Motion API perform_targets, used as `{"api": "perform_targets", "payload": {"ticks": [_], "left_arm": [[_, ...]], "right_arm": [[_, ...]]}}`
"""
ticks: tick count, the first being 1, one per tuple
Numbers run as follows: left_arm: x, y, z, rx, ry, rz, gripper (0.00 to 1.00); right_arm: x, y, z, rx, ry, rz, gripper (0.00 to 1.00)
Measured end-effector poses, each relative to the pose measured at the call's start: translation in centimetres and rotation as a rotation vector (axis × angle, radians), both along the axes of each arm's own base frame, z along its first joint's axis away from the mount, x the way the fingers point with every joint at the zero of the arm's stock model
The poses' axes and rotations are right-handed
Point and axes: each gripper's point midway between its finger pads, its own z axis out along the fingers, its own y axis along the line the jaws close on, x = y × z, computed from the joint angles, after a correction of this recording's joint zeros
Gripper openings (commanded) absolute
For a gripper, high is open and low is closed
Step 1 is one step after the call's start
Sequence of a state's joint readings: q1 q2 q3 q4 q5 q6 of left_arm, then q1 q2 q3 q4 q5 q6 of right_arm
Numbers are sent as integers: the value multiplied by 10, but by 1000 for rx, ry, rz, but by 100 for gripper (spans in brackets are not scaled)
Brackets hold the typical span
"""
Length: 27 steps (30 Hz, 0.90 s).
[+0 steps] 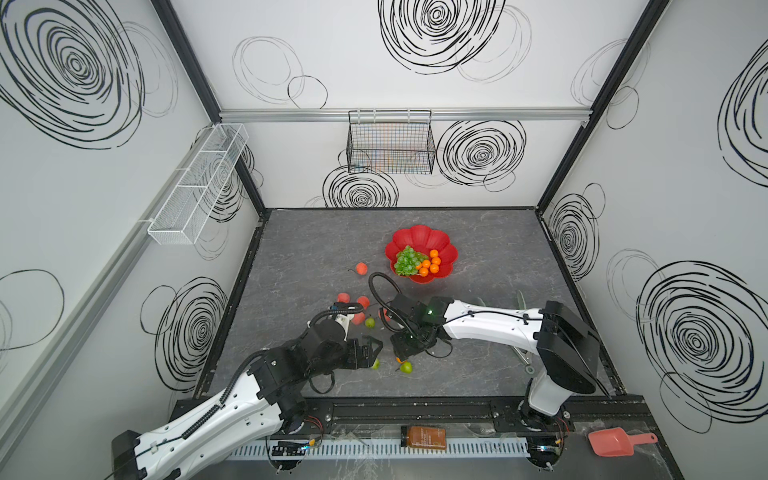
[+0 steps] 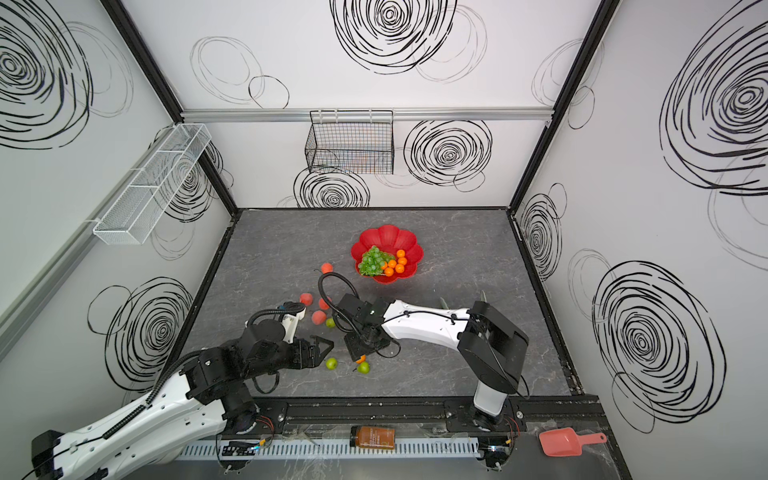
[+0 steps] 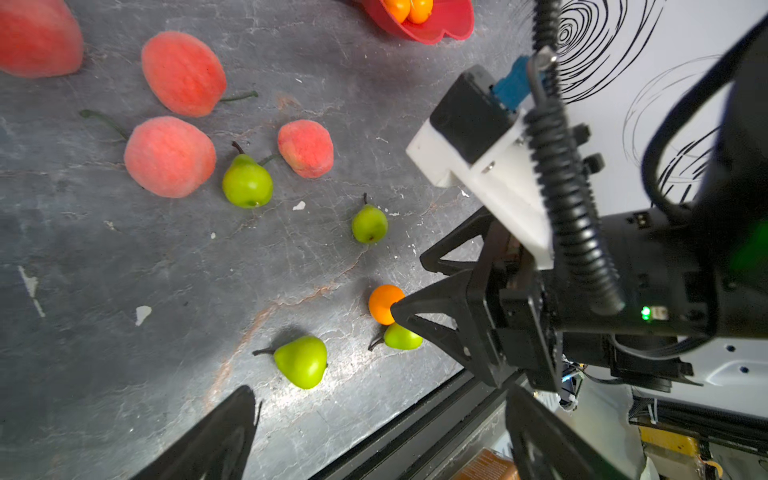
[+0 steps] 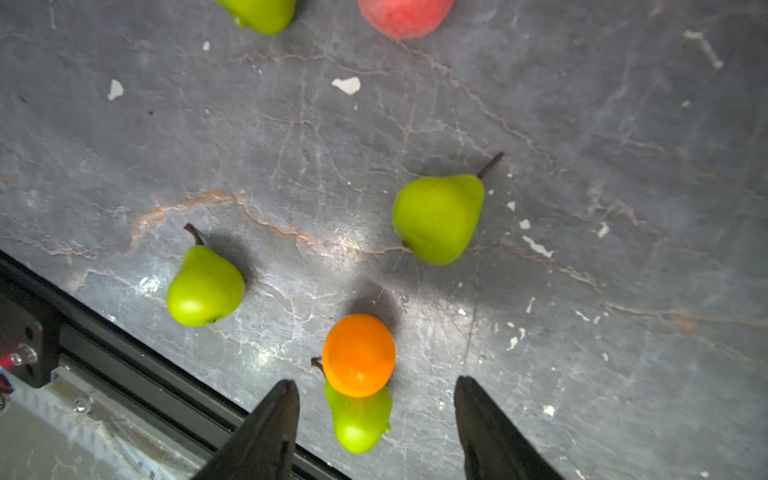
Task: Place and organize the fake fruits in the fruit bowl
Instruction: 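Move the right gripper over a kumquat beside the green pears, then lower and close the right gripper on the kumquat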
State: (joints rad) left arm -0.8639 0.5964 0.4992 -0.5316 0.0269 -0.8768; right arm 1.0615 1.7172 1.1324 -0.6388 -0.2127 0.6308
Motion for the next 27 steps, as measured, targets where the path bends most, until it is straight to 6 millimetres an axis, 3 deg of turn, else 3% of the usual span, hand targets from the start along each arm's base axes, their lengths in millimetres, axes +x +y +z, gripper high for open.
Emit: {"api": "perform_targets", "payload": {"ticks": [15,27], "left_arm": [[8,7,-4,32,-10,37,96],[14,11,-6,49,-12,55,96]], "right_arm": [[-8,6,-31,-28,72,16,62],[-8,6,-32,-31,73,18,54]]}}
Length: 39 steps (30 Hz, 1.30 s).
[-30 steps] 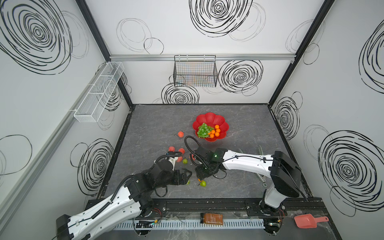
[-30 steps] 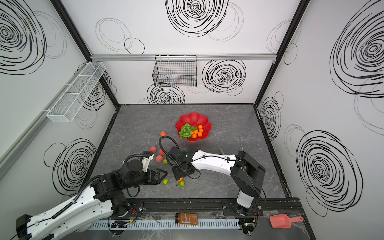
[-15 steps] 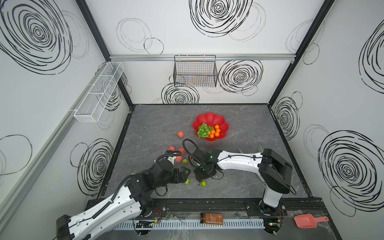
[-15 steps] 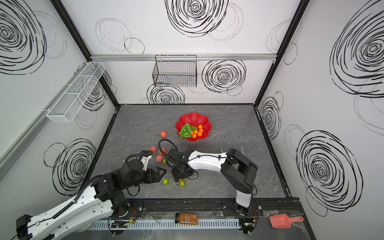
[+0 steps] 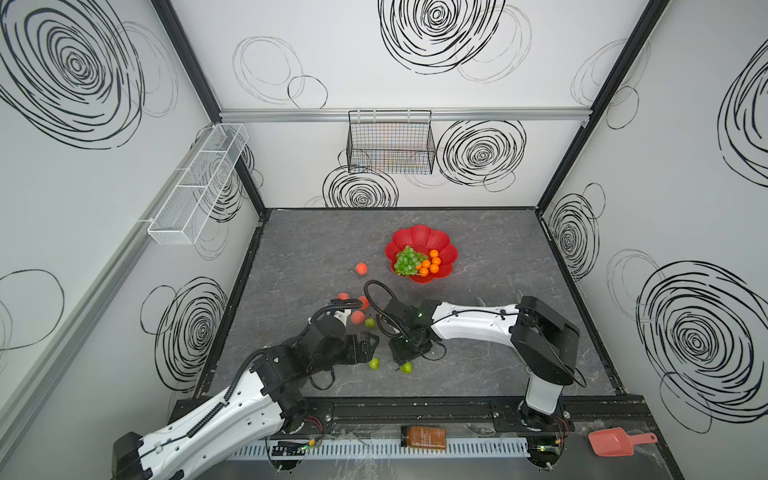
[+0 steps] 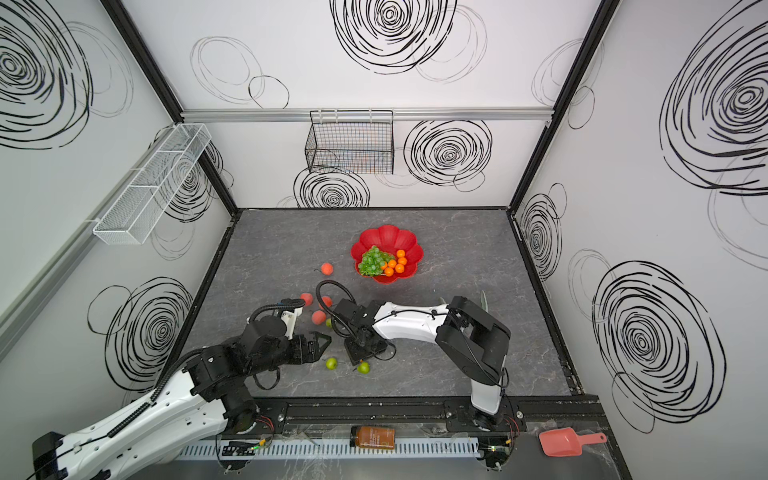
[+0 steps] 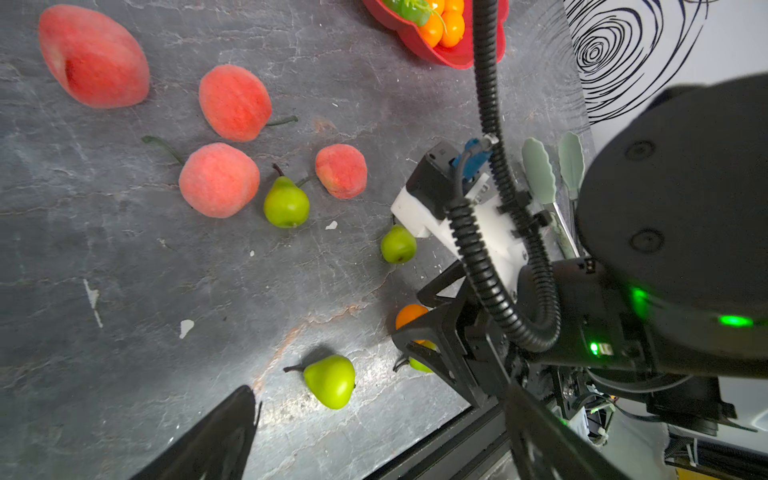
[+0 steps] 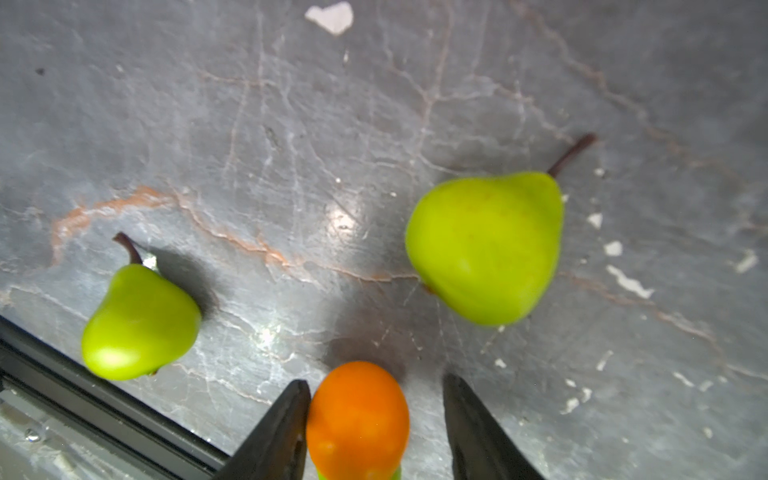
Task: Place and organize the fake fruits in the fruit bowl
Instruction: 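Lower and close the right gripper on the kumquat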
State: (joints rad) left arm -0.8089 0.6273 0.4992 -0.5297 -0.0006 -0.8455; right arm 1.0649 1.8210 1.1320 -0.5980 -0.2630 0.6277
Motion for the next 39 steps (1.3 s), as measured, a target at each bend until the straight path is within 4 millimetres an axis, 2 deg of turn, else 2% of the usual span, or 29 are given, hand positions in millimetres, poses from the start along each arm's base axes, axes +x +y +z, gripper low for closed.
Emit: {"api": "perform_targets", "payload": {"ticks": [10,19,26,33,39], "left_arm": [[2,0,-1,20,-7,-11,96],[8,-1,17,9,-52,-10,96],[12,-3,29,3,-88,-18,96],[18,-7,42,-8,-130,-33,96],[19,-7,40,-3,-128,-30,96]], "right_arm": [[0,0,0,-2,0,1,48],[6,4,6,9,-14,-6,46],[19,9,20,25,-41,-24,46],[32,1,42,54,-69,-52,47],[29,-3,39,51,-55,-50,54]]}}
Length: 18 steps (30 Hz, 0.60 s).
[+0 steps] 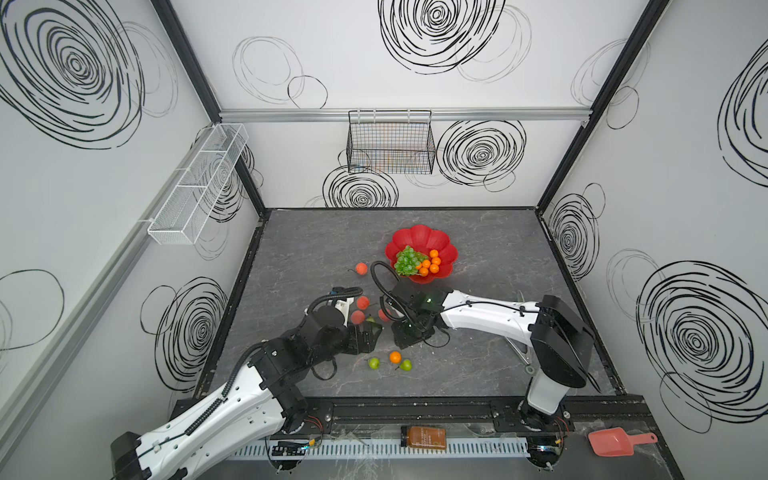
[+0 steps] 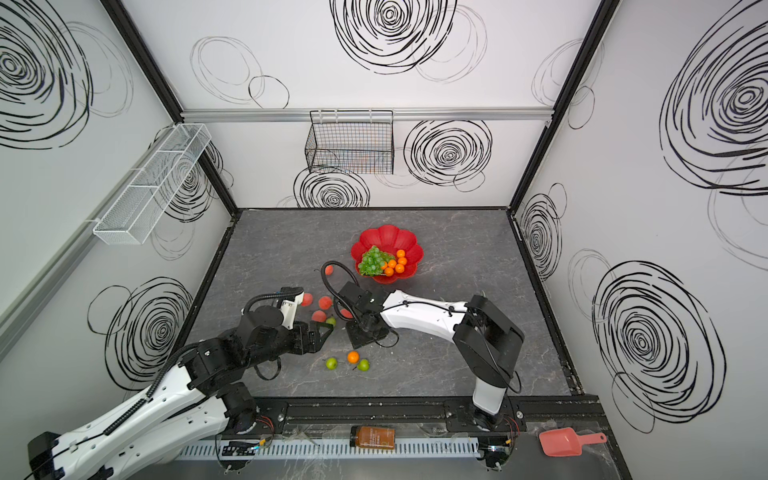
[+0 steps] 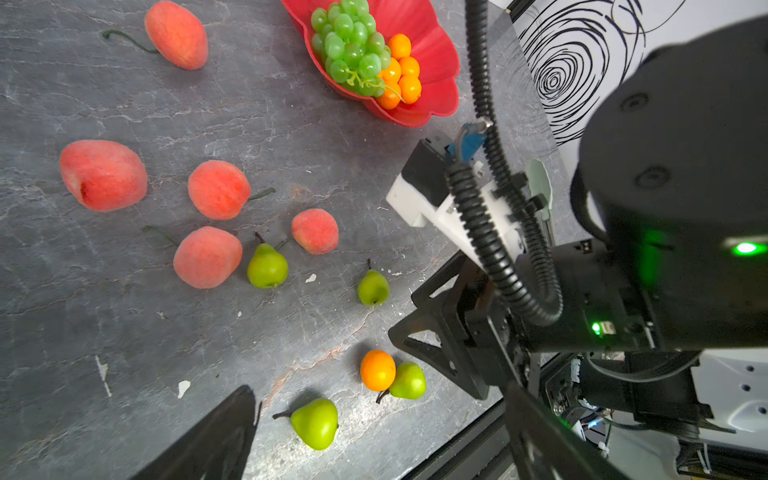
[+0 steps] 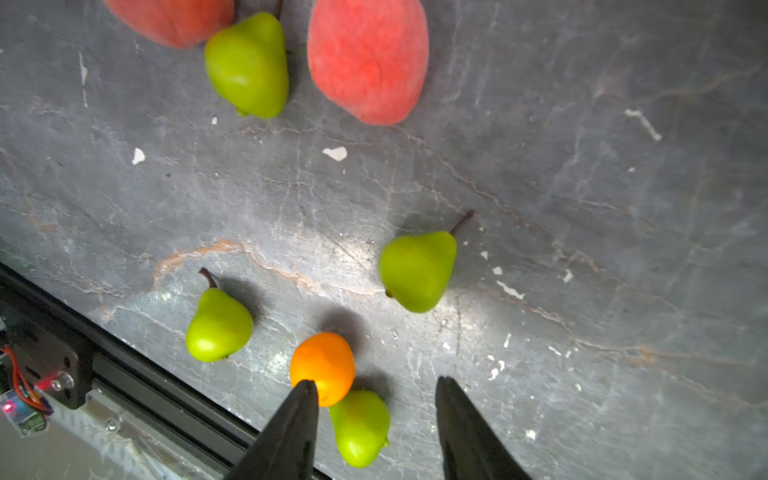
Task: Place and organize the fake fruits in the fruit bowl
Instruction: 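Lower and close the right gripper on the kumquat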
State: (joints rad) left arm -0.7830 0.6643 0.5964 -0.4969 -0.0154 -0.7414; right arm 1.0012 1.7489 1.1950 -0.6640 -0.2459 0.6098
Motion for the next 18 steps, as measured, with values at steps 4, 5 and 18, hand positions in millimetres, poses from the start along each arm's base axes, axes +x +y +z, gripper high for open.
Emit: {"api": "perform_targets", "payload": {"ticks": [4,5,18], "left_arm": [[-3,3,6,-34,-13,13,96],[-4,4,6,-42,-13,17,96],[-10,16,-3,-67,16,70,96]], "right_arm": [[-7,2,-2,7,19,15,58],[-9,4,-2,12,21,21,59],[-36,24,-20,12,65,106,58]]}}
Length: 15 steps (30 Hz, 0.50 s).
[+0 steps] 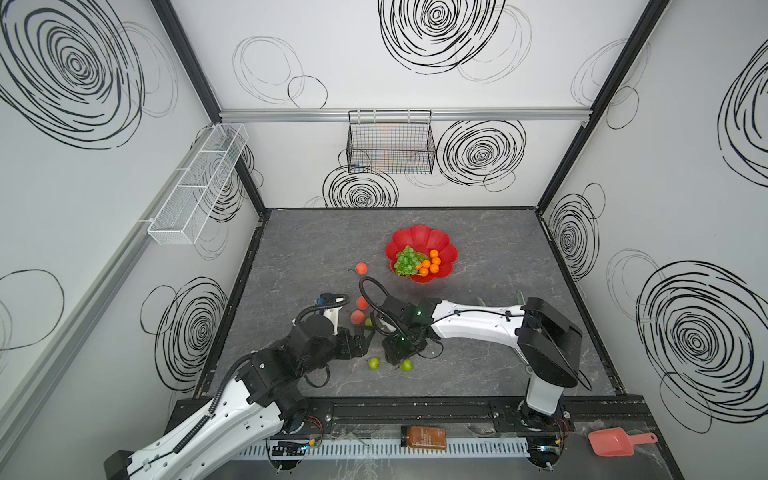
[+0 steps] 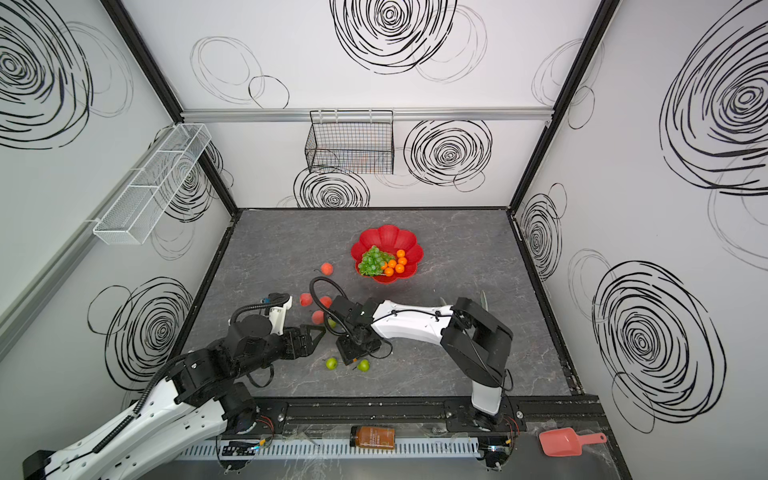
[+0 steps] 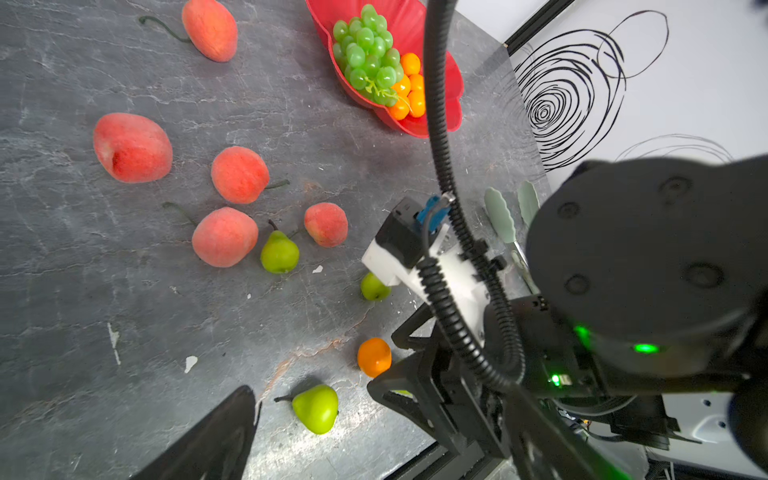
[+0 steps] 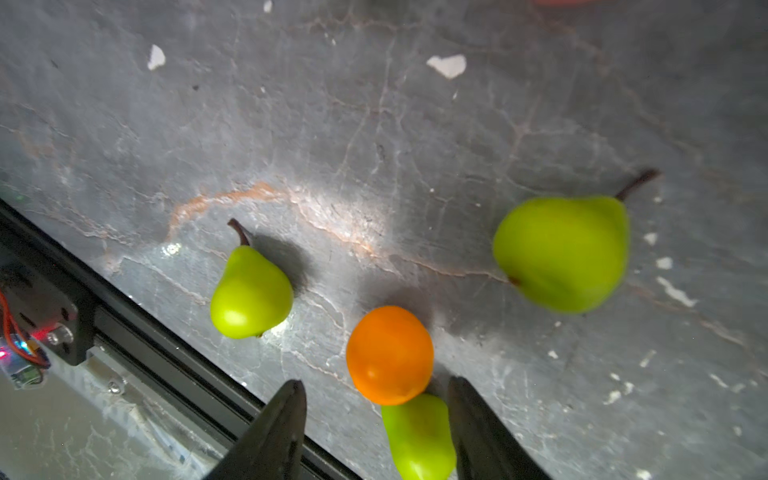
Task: Place and organize the fake fruits in the fruit bowl
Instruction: 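Lower and close the right gripper on the kumquat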
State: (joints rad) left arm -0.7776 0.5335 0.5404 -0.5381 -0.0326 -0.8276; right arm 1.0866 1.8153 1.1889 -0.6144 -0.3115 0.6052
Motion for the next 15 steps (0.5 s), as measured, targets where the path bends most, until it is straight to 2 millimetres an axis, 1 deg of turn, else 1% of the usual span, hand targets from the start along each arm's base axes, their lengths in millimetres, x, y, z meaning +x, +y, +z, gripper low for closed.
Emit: {"api": "perform_targets", "payload": {"ticks": [5,11,15], "left_arm": [[0,2,-1,3,3,8,96],[0,2,-1,4,4,10,96],[1,3,-2,6,5,16,96]], "right_arm": [[-2,-1,-9,-24,8,6,55],[3,-1,-15,-47,-9,-1,54],[5,1,-18,-55,-14,-3,50]]}}
